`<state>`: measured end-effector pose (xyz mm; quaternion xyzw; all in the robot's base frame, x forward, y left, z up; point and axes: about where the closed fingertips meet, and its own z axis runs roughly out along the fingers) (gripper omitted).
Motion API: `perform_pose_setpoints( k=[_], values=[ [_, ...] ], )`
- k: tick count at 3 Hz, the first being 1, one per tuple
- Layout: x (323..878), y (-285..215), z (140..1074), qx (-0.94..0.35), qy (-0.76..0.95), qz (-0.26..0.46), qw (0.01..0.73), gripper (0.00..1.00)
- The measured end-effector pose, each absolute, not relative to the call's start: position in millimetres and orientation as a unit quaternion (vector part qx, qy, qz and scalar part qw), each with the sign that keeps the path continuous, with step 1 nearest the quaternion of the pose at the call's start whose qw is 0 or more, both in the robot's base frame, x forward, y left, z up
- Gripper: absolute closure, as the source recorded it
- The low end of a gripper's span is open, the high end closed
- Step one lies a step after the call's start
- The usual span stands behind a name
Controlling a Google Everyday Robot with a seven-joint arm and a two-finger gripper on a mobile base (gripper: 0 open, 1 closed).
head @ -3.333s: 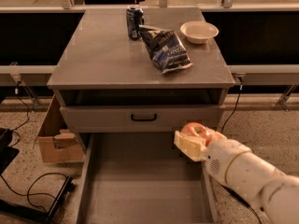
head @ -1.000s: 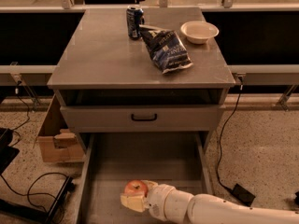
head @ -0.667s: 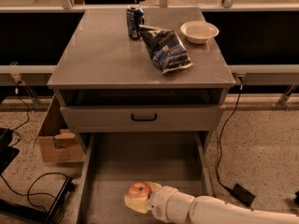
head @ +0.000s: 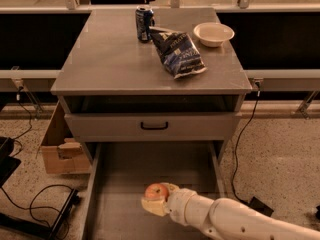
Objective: Place apple into middle drawer
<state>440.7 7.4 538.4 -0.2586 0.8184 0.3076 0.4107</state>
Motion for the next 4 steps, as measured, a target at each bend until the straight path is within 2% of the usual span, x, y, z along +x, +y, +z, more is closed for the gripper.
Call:
perform_pose_setpoints(
  k=[1, 2, 3, 4],
  values=[
    [483.5, -29.2, 551.8, -0.287, 0.795, 0.282, 0.455, 1.0],
    [519.1, -90.2, 543.4, -0.28, 0.786, 0.259, 0.487, 1.0],
    [522.7, -144.6, 505.3, -0.244, 0.804, 0.246, 0.483, 1.0],
    [499.3, -182.4, 444.4, -0.187, 0.833, 0.247, 0.459, 1.0]
  ],
)
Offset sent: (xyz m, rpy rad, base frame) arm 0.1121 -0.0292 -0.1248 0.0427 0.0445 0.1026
